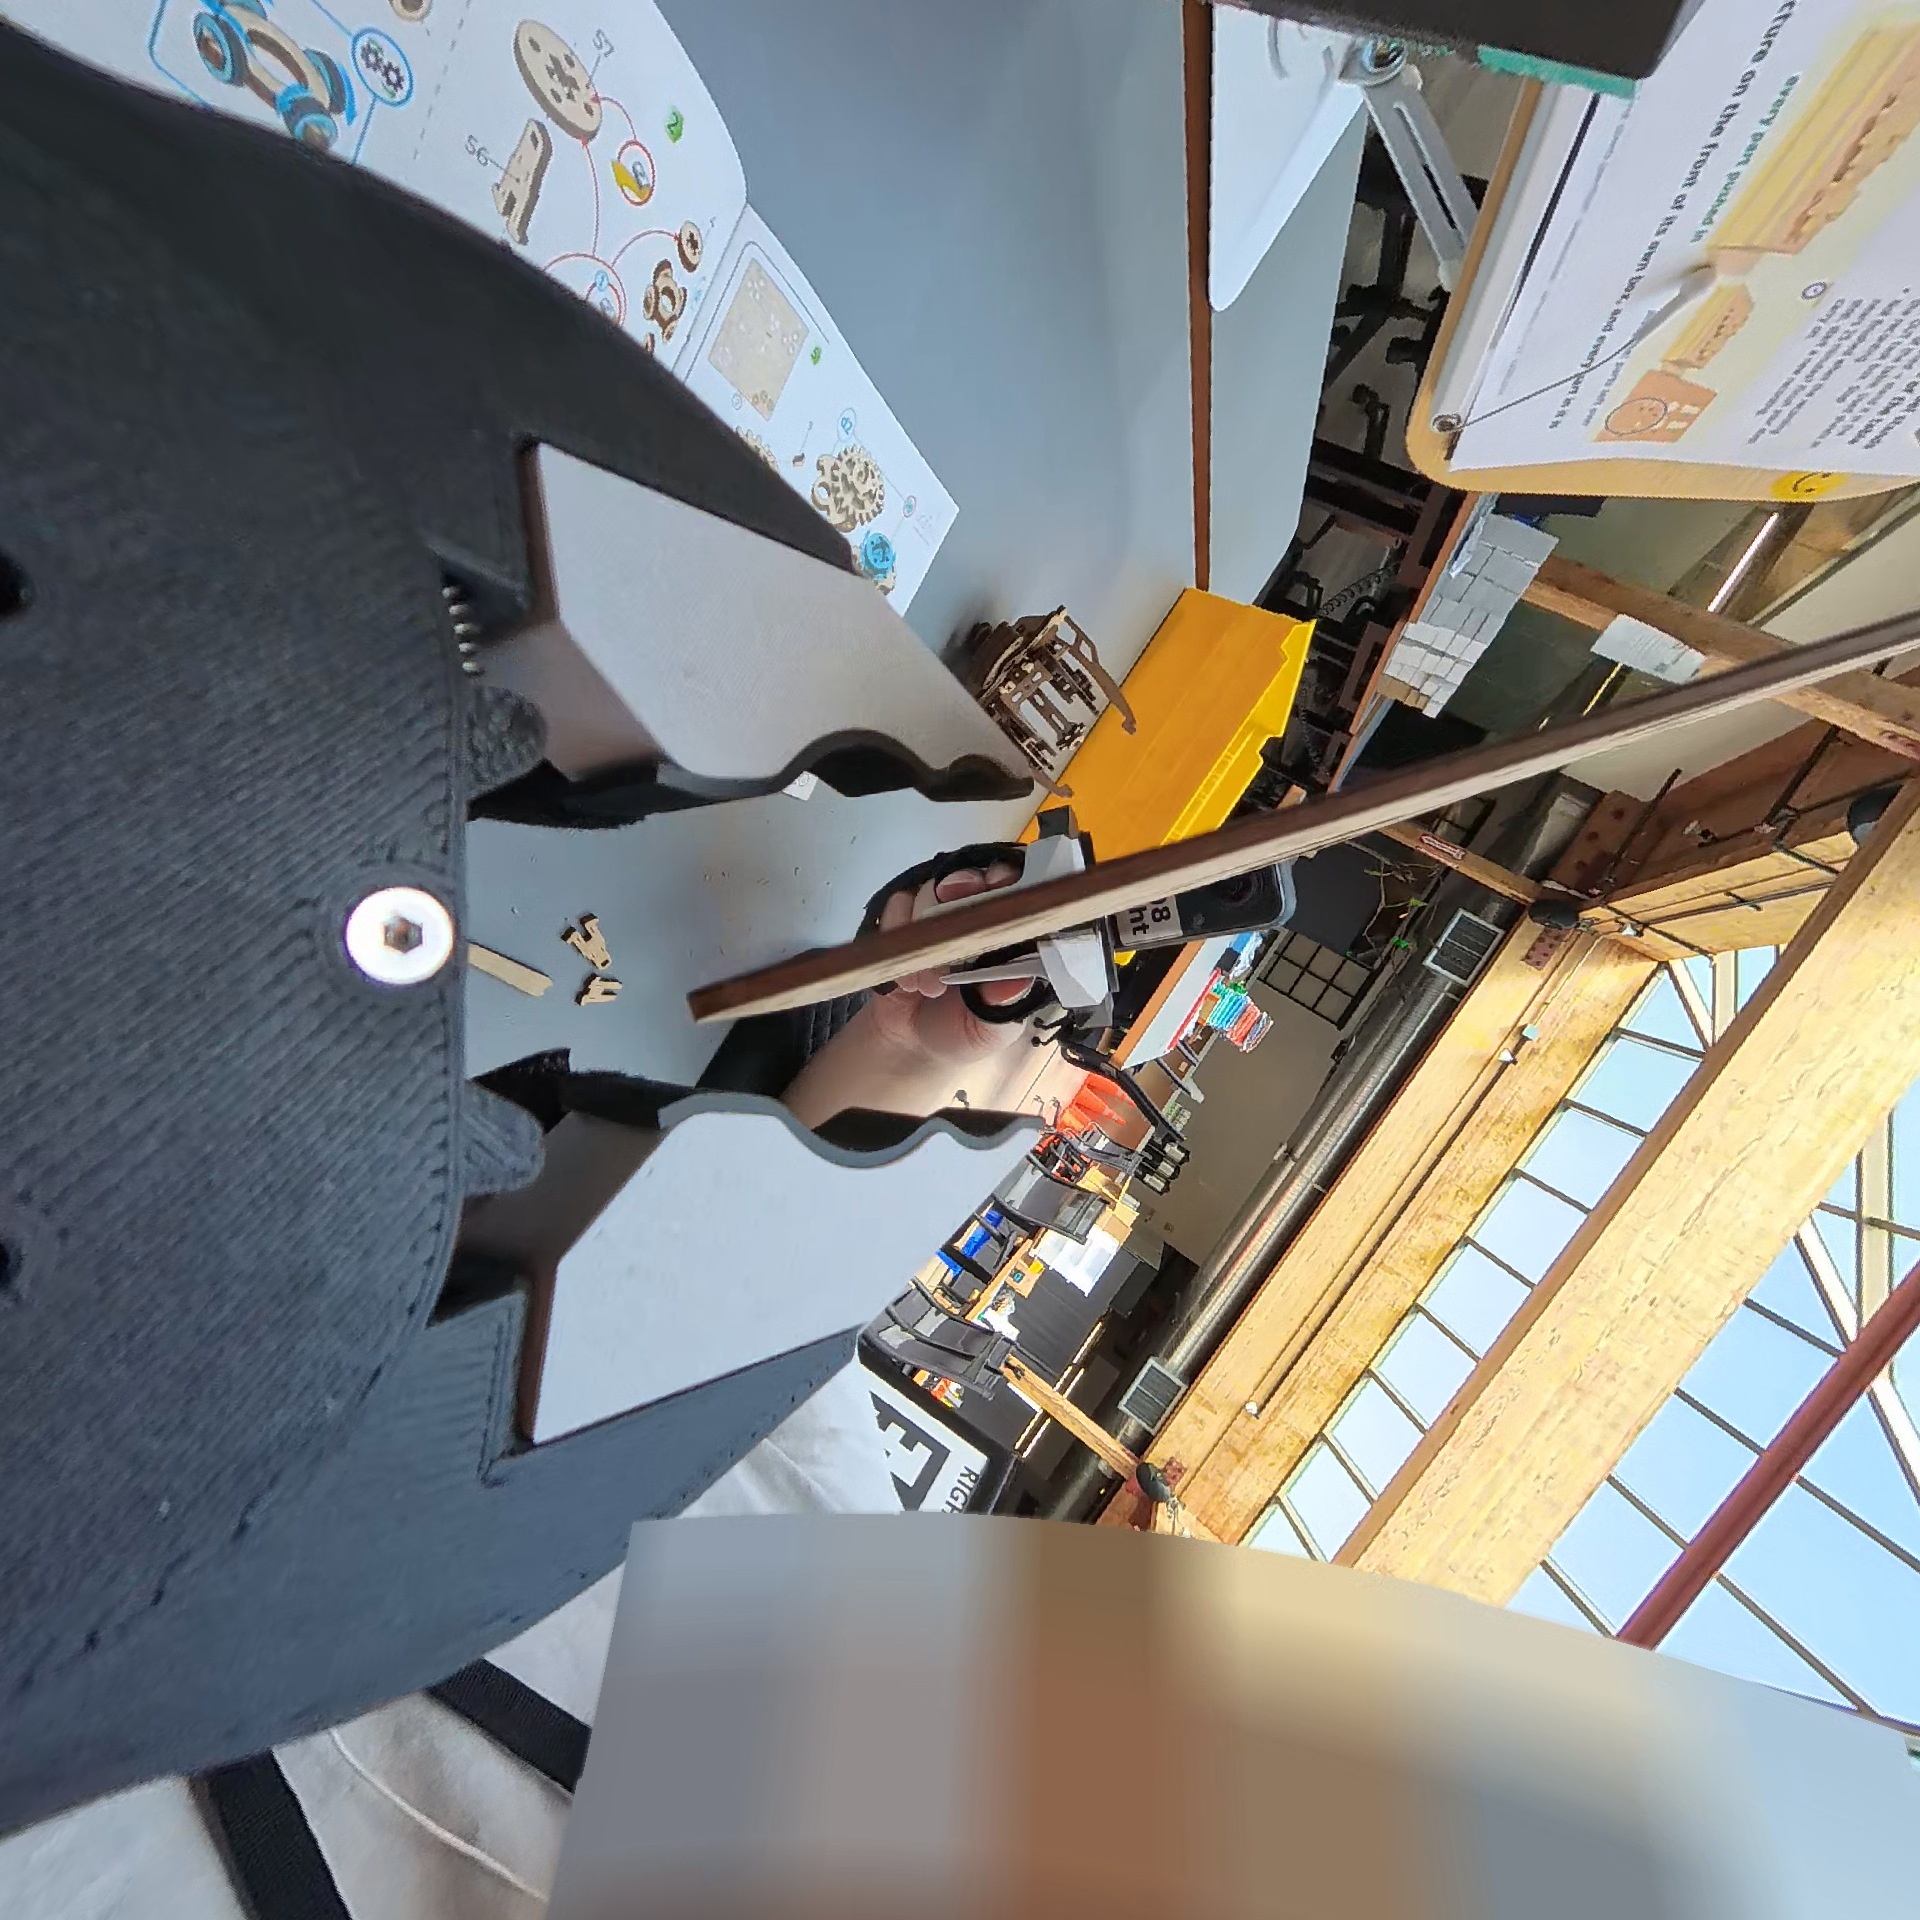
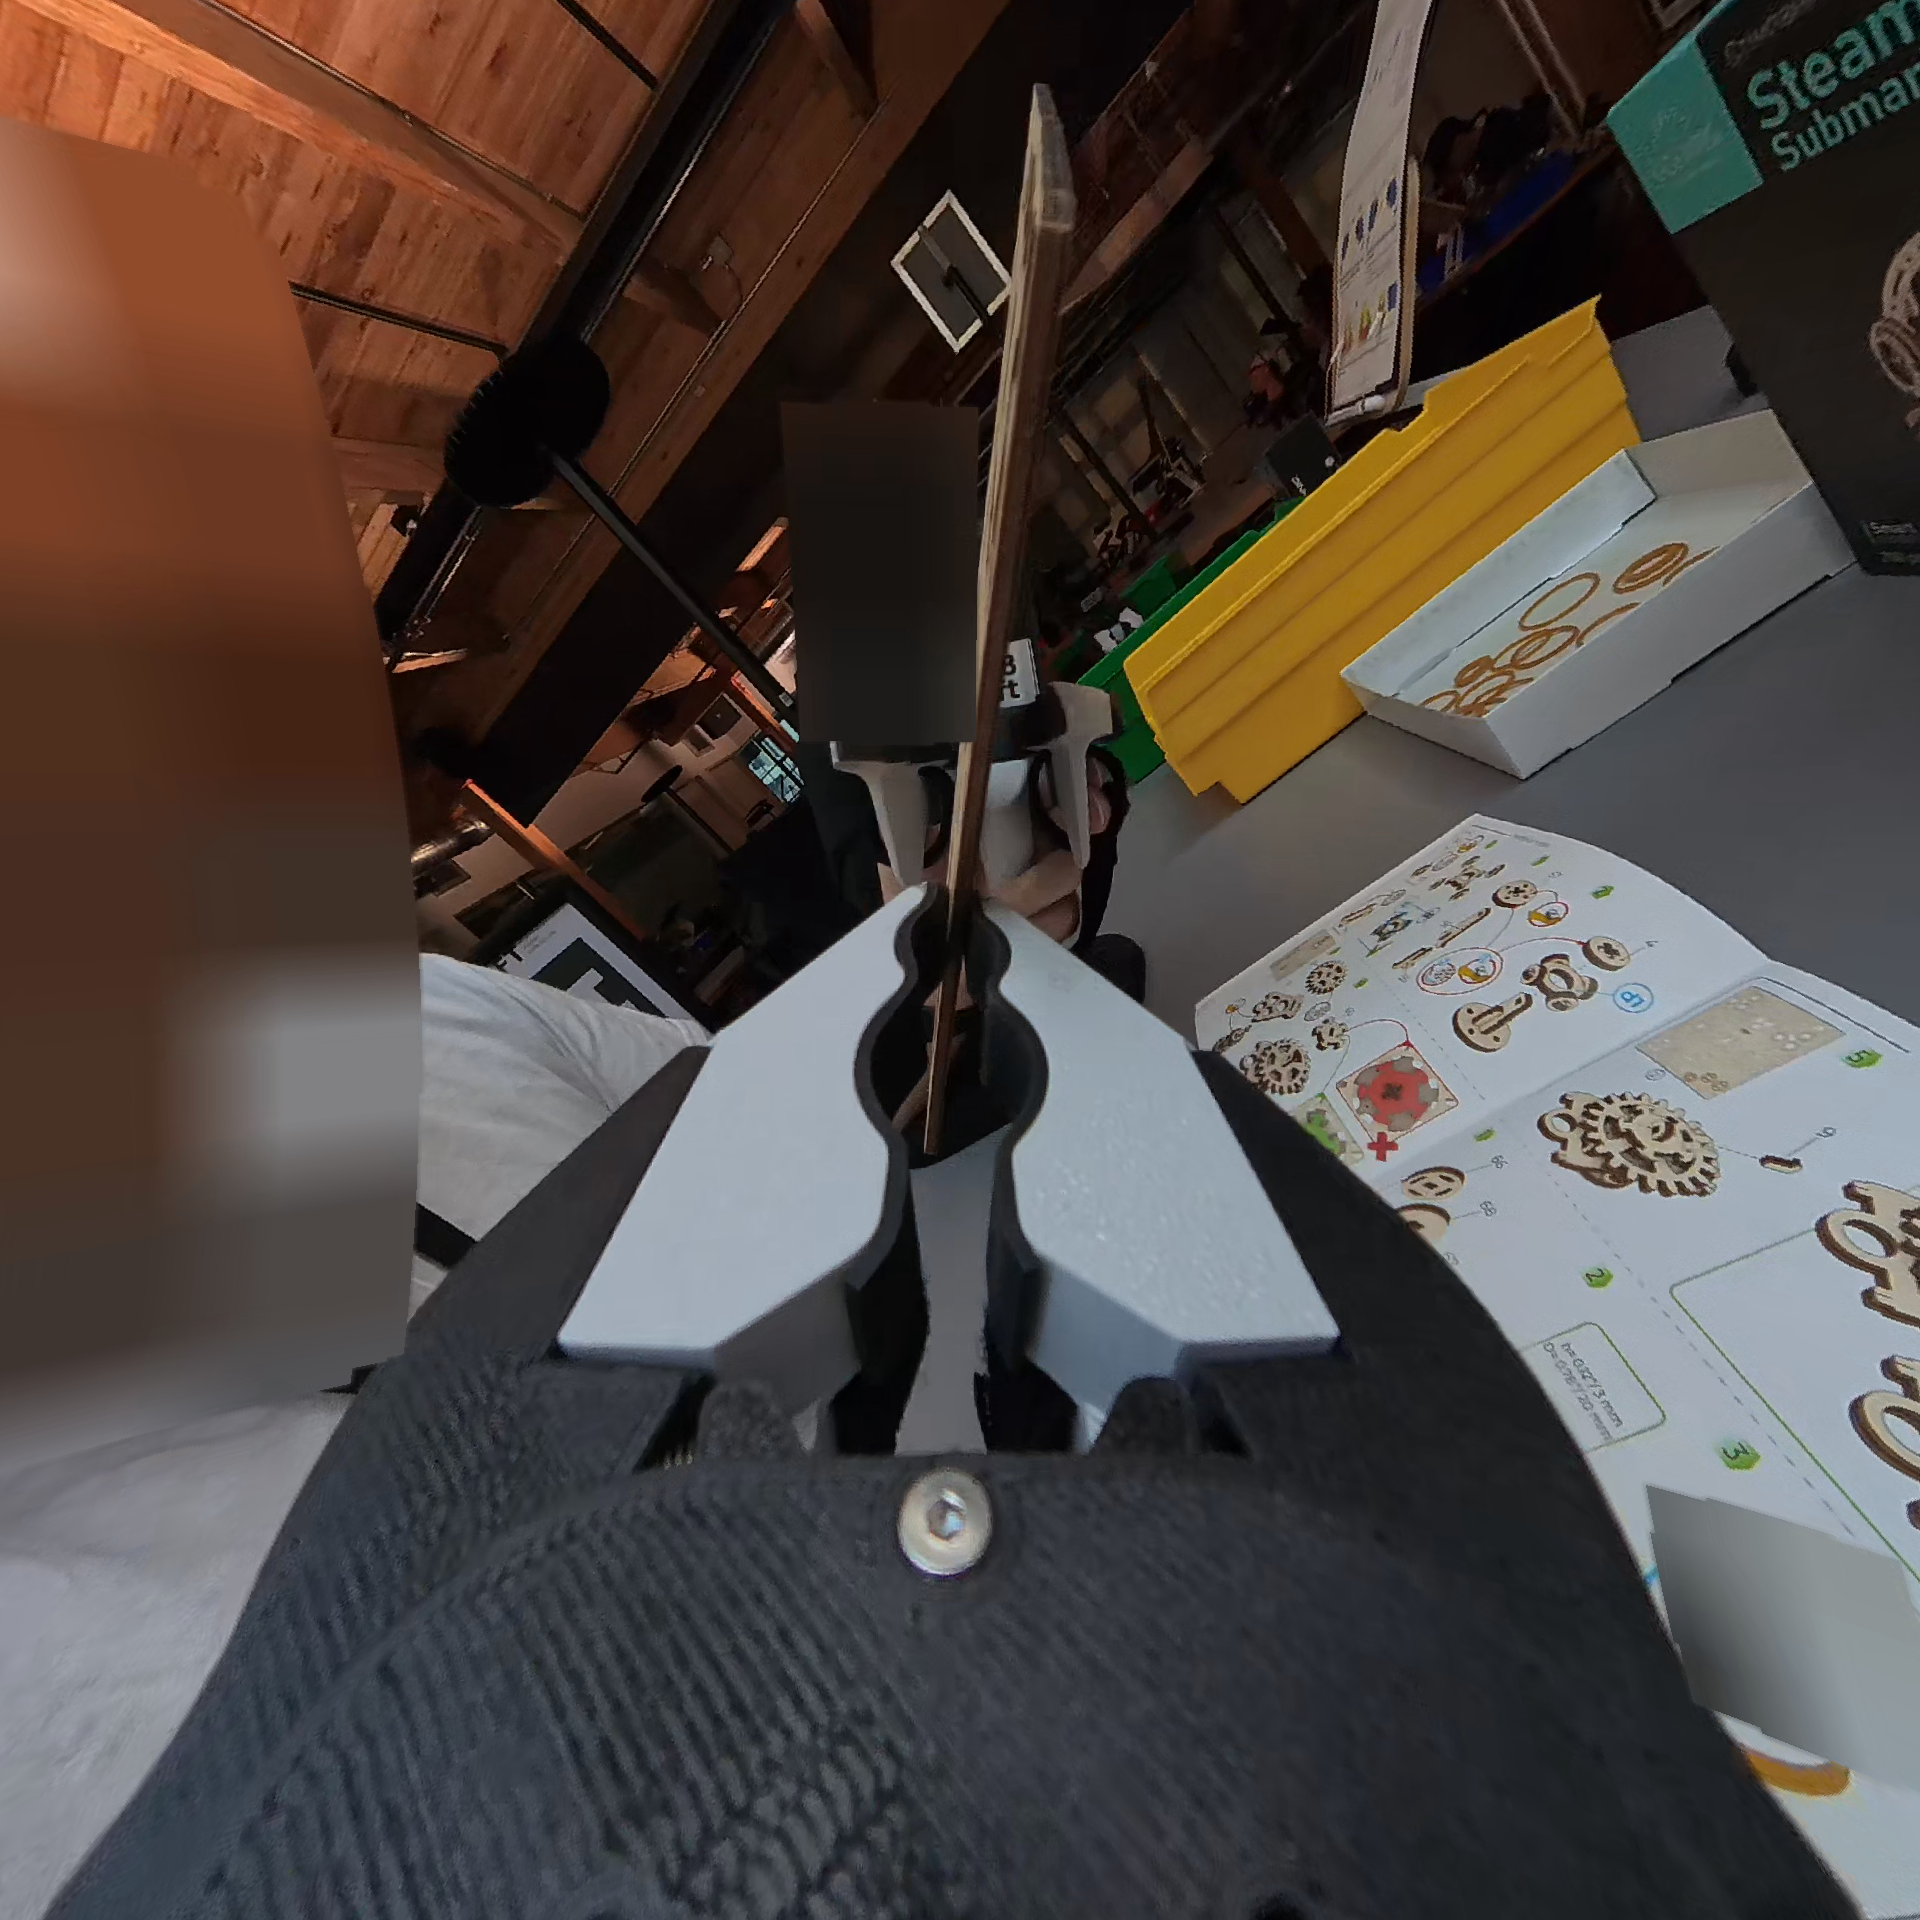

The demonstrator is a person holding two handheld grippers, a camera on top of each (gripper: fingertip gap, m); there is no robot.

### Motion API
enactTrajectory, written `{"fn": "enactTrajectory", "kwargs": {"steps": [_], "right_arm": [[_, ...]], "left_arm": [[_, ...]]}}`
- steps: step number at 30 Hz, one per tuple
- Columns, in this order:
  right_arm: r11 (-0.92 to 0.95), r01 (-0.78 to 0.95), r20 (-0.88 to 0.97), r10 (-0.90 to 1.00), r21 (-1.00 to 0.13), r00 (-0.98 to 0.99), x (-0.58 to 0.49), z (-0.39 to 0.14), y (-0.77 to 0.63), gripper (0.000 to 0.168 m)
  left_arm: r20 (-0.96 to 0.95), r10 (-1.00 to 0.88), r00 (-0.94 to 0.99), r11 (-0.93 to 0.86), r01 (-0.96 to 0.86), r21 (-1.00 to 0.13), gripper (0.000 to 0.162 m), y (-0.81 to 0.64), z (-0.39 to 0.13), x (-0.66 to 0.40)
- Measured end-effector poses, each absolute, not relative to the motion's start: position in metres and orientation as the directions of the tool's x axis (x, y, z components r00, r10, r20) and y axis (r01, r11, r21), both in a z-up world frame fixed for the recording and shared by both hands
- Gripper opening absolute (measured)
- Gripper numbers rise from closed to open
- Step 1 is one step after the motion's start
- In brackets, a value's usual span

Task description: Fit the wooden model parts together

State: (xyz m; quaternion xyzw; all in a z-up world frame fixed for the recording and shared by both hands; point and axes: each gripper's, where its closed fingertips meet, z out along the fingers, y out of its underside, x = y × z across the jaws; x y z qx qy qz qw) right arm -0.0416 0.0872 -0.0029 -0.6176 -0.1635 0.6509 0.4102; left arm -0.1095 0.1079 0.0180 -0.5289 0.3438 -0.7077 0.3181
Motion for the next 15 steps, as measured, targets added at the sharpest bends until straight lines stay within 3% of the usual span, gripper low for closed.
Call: {"fn": "enactTrajectory", "kwargs": {"steps": [3, 6, 9, 10, 15], "right_arm": [[-0.706, -0.238, -0.736, 0.673, -0.667, 0.069, -0.036, -0.011, 0.082, 0.000], [-0.753, -0.141, -0.764, 0.642, -0.643, 0.058, -0.036, -0.022, 0.073, 0.000], [-0.748, -0.053, -0.749, 0.657, -0.662, 0.087, -0.041, -0.030, 0.066, 0.001], [-0.735, -0.061, -0.737, 0.672, -0.675, 0.073, -0.042, -0.026, 0.065, 0.001], [-0.648, -0.271, -0.681, 0.731, -0.712, 0.043, -0.027, 0.009, 0.080, 0.016]], "left_arm": [[0.572, -0.757, -0.316, -0.627, 0.105, -0.772, 0.057, 0.109, 0.031, -0.123], [0.662, -0.668, -0.341, -0.698, -0.022, -0.716, 0.045, 0.106, 0.018, -0.124], [0.701, -0.645, -0.305, -0.675, -0.204, -0.709, 0.020, 0.090, -0.009, -0.114], [0.693, -0.655, -0.300, -0.661, -0.216, -0.719, 0.006, 0.087, -0.012, -0.112], [0.661, -0.695, -0.283, -0.659, -0.118, -0.743, 0.000, 0.094, -0.004, -0.109]]}}
